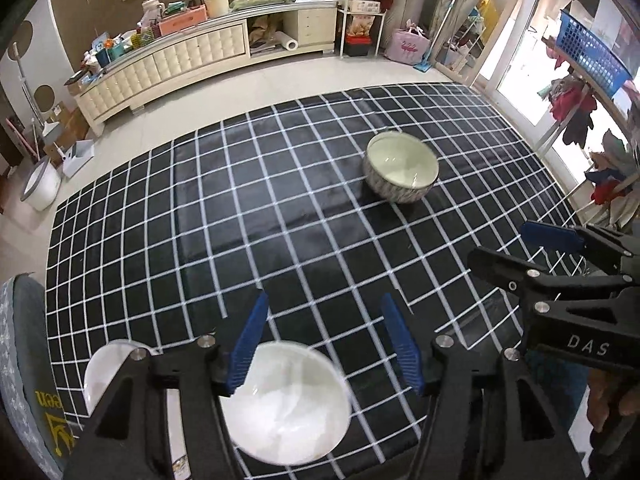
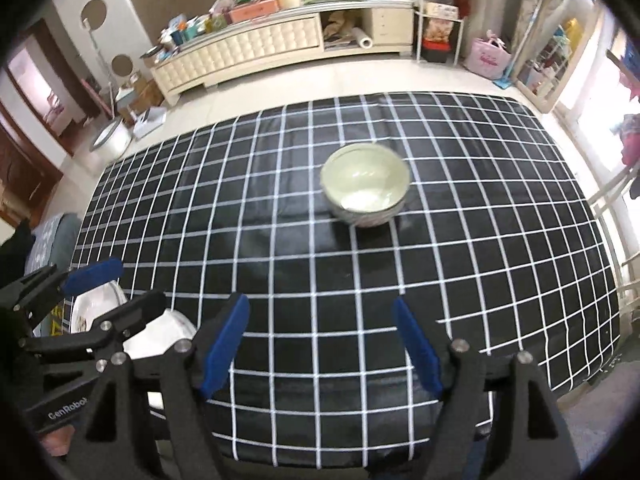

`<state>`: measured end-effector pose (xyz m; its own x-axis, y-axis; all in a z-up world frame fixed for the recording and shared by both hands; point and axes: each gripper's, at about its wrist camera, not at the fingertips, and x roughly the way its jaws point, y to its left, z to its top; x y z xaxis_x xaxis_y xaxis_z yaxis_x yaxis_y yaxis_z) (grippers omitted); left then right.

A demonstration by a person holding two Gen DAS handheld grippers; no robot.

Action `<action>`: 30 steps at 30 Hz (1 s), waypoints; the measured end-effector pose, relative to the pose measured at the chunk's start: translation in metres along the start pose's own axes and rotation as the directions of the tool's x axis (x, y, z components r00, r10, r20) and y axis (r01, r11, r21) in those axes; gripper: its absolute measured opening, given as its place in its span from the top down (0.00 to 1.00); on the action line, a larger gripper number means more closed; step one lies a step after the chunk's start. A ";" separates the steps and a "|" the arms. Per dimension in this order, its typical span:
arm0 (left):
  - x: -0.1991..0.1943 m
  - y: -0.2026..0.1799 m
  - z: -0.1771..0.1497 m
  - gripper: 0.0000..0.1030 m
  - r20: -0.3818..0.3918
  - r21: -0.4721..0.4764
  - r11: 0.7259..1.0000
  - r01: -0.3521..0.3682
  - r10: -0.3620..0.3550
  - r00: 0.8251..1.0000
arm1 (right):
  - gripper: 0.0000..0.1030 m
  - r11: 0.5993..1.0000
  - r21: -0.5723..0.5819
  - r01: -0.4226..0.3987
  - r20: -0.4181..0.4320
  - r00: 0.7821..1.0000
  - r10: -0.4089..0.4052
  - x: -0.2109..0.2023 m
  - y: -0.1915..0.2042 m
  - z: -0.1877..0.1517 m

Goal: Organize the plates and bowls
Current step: 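Move the left gripper toward the green-rimmed floral bowl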

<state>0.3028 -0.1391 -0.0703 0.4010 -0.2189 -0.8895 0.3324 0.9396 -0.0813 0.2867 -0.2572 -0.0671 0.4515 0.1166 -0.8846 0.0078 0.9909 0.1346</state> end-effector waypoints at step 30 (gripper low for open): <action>0.117 -0.029 0.125 0.42 -0.101 -0.031 0.999 -0.019 0.016 0.995 | 0.22 0.996 0.094 -0.007 -0.071 0.997 0.013 0.088 -0.083 0.085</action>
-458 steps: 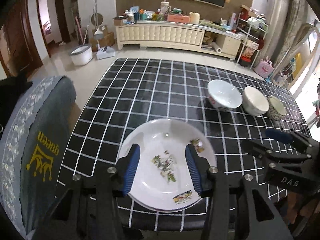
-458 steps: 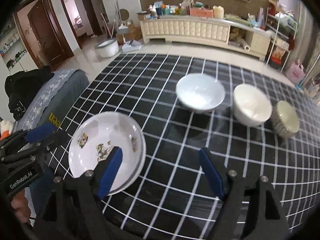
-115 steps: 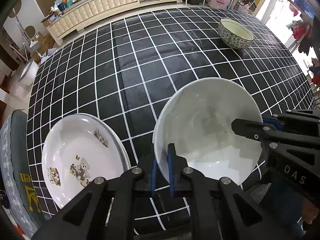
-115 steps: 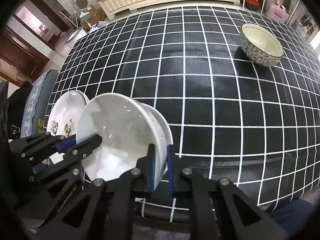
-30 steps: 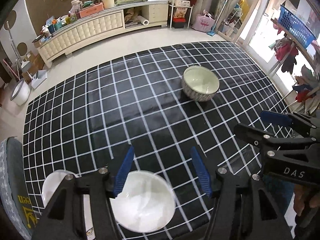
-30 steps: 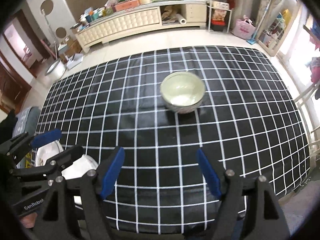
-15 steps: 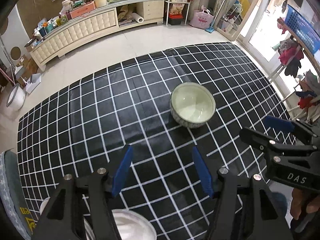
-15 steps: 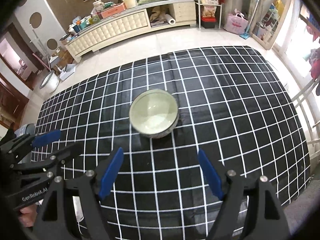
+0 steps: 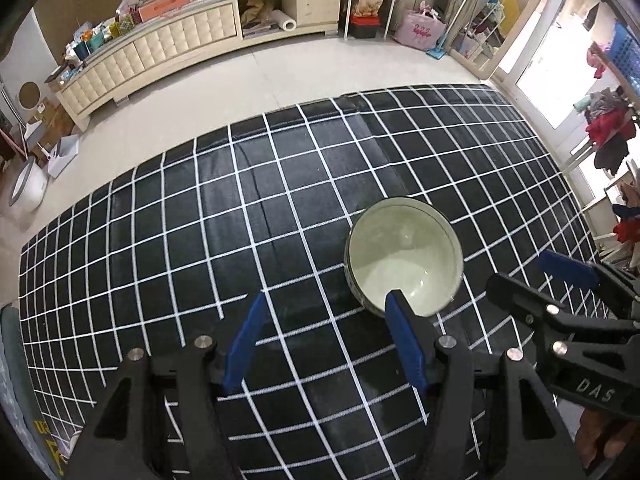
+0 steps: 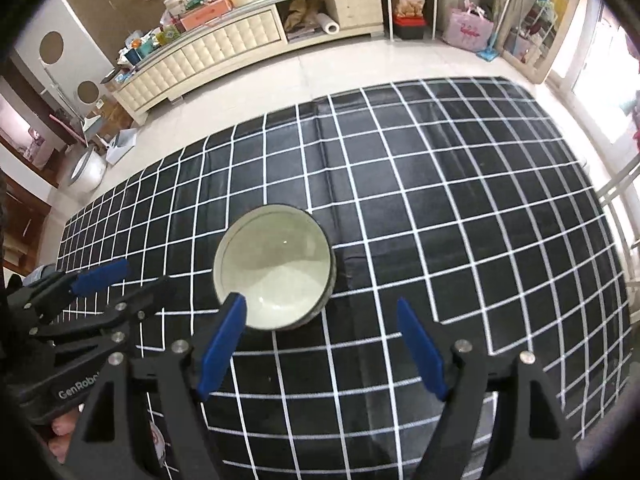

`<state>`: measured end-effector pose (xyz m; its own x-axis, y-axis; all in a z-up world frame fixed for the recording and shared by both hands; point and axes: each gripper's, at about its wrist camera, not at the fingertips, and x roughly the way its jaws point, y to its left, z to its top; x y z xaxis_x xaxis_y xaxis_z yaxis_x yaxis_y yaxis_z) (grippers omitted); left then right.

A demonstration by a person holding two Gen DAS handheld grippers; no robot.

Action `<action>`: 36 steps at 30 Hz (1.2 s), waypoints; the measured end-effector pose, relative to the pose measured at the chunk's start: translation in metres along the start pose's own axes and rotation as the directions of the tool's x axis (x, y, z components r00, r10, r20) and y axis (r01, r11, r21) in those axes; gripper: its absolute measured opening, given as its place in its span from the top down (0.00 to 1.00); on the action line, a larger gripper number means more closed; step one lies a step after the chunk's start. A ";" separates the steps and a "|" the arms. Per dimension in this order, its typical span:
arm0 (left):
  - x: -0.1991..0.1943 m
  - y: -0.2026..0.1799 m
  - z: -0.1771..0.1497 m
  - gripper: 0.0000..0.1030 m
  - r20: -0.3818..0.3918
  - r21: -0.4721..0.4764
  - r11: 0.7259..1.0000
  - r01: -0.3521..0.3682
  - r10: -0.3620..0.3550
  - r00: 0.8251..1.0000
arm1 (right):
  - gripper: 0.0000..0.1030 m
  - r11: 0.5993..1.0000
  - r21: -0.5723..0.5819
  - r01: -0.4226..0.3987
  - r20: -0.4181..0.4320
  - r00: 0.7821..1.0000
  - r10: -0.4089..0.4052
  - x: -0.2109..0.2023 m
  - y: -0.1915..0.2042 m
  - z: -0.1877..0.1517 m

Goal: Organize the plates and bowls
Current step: 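Move the left gripper toward the green-rimmed floral bowl, then grasp the floral bowl rim with the left gripper while the right gripper grasps the rim beside it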

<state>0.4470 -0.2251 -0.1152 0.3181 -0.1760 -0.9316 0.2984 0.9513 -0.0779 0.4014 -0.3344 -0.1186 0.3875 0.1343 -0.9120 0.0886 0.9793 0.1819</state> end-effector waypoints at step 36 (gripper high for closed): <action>0.096 -0.019 0.021 0.86 -0.151 0.080 0.995 0.066 -0.054 0.987 | 0.78 0.996 0.050 -0.075 -0.115 0.990 0.080 0.062 -0.015 0.000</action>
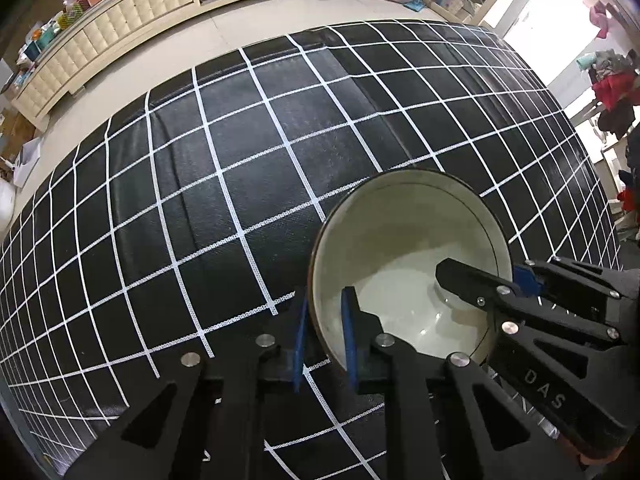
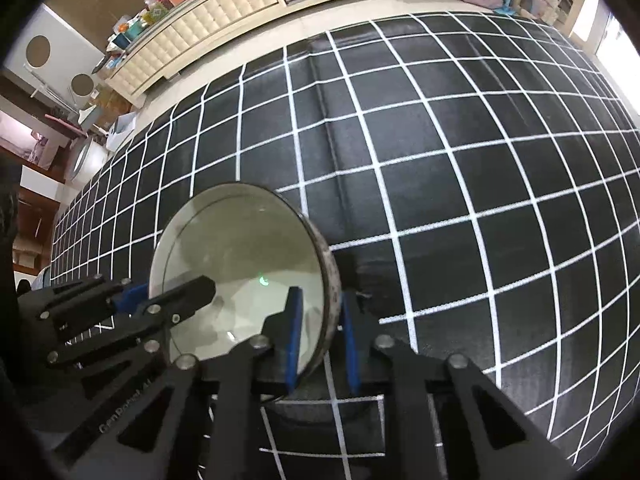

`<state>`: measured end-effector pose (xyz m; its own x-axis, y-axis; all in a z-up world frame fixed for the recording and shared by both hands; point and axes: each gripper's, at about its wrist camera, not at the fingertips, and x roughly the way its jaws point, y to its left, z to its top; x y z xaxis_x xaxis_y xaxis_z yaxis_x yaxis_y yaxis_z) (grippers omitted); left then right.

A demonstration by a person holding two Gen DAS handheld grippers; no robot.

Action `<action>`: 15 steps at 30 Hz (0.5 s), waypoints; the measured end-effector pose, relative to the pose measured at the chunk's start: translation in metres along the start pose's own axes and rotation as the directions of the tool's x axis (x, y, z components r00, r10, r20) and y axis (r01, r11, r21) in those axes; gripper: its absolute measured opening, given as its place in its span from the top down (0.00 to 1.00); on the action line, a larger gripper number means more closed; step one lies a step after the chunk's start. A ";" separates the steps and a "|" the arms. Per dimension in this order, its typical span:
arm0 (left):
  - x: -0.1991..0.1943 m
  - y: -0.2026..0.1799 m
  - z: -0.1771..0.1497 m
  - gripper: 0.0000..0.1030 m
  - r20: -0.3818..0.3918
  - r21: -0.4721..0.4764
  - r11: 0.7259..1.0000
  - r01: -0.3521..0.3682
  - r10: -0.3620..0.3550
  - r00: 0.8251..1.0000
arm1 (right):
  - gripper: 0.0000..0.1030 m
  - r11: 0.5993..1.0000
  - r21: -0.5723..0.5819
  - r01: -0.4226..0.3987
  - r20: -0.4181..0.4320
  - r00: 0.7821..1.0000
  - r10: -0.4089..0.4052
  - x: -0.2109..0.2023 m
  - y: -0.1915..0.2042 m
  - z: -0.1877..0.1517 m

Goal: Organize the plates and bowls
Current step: 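Grasp the floral bowl rim with the left gripper while the right gripper grasps the rim beside it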

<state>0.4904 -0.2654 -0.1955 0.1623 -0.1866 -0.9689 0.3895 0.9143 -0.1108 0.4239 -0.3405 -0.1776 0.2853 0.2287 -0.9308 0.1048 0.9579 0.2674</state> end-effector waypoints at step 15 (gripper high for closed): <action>-0.009 -0.010 -0.023 0.89 -0.034 0.020 0.999 -0.033 0.034 0.999 | 0.82 0.999 0.021 -0.048 0.000 0.999 0.048 -0.015 0.010 -0.019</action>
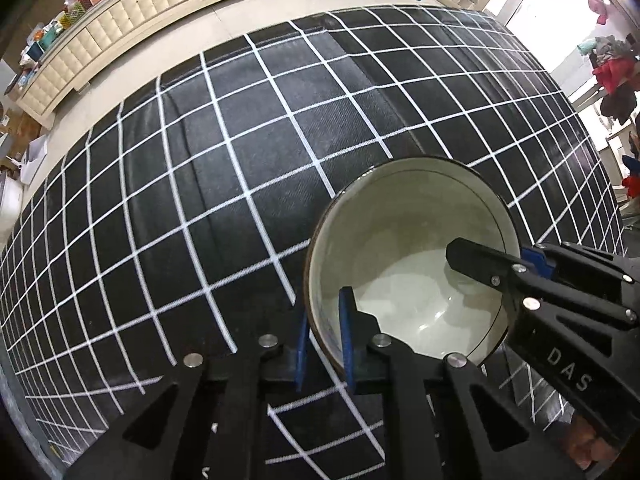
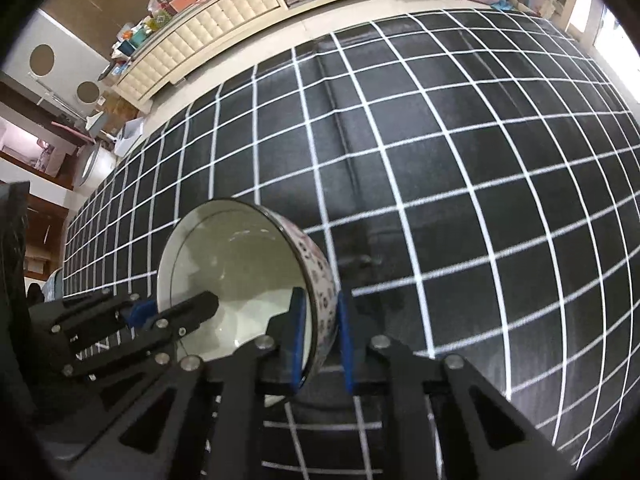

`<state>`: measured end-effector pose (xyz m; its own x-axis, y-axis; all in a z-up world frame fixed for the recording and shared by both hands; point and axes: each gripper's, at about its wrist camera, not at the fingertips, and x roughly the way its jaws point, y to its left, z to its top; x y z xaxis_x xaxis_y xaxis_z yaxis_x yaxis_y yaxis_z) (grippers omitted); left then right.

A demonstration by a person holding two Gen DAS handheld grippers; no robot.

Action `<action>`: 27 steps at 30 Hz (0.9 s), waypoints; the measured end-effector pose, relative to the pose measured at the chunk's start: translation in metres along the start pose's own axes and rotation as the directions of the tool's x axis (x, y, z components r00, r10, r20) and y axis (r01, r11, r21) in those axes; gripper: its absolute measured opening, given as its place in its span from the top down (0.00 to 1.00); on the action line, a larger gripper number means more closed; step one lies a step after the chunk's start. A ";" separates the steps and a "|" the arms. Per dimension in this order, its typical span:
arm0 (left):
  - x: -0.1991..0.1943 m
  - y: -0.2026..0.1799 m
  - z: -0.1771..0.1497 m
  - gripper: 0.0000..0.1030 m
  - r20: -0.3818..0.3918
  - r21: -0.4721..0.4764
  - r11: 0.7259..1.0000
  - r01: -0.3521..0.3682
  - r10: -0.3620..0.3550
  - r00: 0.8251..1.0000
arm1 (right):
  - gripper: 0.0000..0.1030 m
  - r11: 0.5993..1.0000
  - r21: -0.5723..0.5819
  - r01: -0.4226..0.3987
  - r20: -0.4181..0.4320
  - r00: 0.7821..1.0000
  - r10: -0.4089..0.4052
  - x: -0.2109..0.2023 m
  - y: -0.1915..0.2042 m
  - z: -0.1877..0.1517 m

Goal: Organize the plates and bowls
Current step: 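Grasp the floral bowl rim with the left gripper while the right gripper grasps the rim beside it, then lift the floral bowl with both grippers and carry it toward the plate stack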

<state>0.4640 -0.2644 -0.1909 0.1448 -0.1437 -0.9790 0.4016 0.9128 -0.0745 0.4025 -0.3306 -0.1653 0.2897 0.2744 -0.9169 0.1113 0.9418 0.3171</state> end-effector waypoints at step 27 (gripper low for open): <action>-0.158 0.058 -0.139 0.89 0.195 -0.094 0.995 0.040 -0.021 0.981 | 0.84 0.978 -0.209 0.002 0.063 0.998 0.012 -0.085 0.123 -0.082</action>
<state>0.3384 -0.1354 -0.0673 0.3100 -0.2344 -0.9214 0.3205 0.9382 -0.1308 0.3135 -0.2224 -0.0684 0.3507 0.2726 -0.8959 -0.0888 0.9621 0.2580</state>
